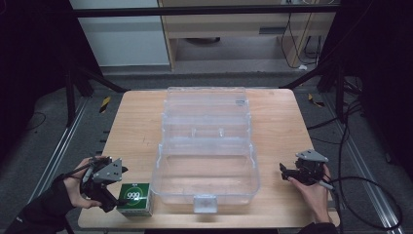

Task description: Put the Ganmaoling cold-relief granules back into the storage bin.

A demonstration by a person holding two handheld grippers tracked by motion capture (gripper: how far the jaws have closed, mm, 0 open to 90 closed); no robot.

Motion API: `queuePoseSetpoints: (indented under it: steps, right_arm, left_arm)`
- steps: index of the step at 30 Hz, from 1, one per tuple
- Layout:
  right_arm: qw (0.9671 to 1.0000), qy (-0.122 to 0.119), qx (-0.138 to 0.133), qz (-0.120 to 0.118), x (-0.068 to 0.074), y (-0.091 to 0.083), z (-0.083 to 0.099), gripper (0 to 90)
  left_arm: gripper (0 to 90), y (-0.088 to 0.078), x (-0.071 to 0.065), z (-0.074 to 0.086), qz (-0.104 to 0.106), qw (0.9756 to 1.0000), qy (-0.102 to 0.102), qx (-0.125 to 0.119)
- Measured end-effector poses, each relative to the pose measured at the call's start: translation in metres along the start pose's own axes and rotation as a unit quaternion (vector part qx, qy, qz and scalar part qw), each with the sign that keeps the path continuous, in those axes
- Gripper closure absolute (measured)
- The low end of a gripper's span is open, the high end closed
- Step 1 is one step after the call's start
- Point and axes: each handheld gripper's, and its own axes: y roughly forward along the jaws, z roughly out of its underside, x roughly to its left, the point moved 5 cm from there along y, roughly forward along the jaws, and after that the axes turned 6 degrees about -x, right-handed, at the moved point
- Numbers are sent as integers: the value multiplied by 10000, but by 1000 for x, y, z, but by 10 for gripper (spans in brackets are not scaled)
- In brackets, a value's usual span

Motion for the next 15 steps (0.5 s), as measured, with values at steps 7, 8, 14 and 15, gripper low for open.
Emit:
queuePoseSetpoints:
  steps: [7, 8, 14, 15]
  right_arm:
    - [10000, -6, 17, -1, 0, 0, 0, 35]
    - [10000, -1, 24, 4, 0, 0, 0, 34]
    - [10000, -21, 50, 4, 0, 1, 1, 32]
    - [10000, -49, 56, -17, 1, 1, 1, 30]
  left_arm:
    - [44, 12, -3, -1, 66, 9998, 82, 181]
    - [41, 13, -3, 0, 78, 9997, 98, 226]
    - [36, 19, -5, 2, 134, 9993, 126, 337]
    - [35, 22, -5, 2, 140, 9991, 145, 373]
